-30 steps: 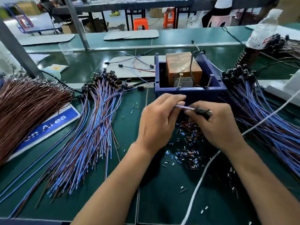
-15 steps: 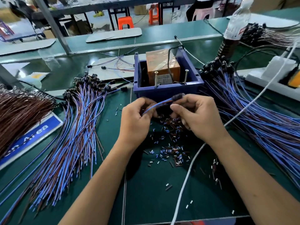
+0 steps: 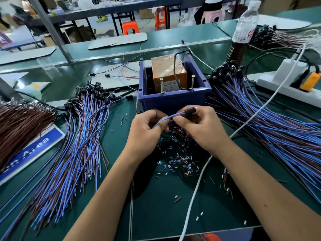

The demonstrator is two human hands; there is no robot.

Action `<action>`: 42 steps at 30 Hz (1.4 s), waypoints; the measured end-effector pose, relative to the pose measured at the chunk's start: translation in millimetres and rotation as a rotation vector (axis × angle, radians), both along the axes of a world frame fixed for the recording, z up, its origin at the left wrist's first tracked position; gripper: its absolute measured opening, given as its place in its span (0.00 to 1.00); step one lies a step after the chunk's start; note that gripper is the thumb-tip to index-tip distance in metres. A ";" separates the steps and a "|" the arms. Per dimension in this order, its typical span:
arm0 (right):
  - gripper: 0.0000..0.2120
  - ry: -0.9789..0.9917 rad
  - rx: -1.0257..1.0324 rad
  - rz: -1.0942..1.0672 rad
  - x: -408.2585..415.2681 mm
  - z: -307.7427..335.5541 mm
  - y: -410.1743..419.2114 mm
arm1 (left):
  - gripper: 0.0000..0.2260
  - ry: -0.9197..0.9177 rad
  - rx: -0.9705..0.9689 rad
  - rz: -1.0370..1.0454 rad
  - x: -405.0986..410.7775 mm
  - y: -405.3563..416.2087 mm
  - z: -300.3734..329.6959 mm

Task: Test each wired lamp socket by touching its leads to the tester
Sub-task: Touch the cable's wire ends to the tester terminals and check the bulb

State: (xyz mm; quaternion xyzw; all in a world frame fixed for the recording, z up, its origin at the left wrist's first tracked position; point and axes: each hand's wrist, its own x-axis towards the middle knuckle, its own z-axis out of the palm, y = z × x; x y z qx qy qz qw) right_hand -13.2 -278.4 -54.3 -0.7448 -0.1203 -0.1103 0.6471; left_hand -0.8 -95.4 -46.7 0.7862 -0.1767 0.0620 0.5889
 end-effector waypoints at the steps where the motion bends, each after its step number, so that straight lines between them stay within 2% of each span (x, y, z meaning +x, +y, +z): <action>1: 0.04 -0.013 -0.021 0.003 0.1 0.5 -0.4 | 0.05 -0.015 0.010 -0.011 -1.0 -0.3 0.5; 5: 0.04 -0.042 -0.053 -0.014 -1.6 2.5 -1.0 | 0.02 -0.029 0.001 -0.023 -1.5 0.3 2.3; 11: 0.06 0.029 0.063 -0.003 -0.7 1.1 -2.3 | 0.08 -0.014 0.012 0.007 -1.0 0.9 2.8; 22: 0.06 0.058 0.103 -0.010 -3.1 3.9 1.3 | 0.07 0.030 -0.001 0.014 -3.0 -4.0 6.2; 27: 0.12 0.116 0.214 -0.174 -0.5 5.5 -11.6 | 0.08 0.049 -0.065 0.140 2.0 9.3 9.0; 29: 0.10 0.071 0.129 -0.208 -0.6 4.7 -15.5 | 0.08 0.085 -0.157 0.162 3.0 14.8 10.9; 32: 0.04 -0.015 -0.119 -0.216 -1.6 2.8 -8.2 | 0.06 0.152 -0.287 0.117 -0.8 10.2 13.8; 35: 0.02 -0.046 -0.183 -0.207 -3.7 3.7 -1.8 | 0.07 0.192 -0.374 0.075 -3.7 5.8 15.1; 42: 0.03 0.042 0.311 0.014 -11.3 7.1 18.7 | 0.10 0.209 -0.423 0.023 -10.9 -6.0 17.2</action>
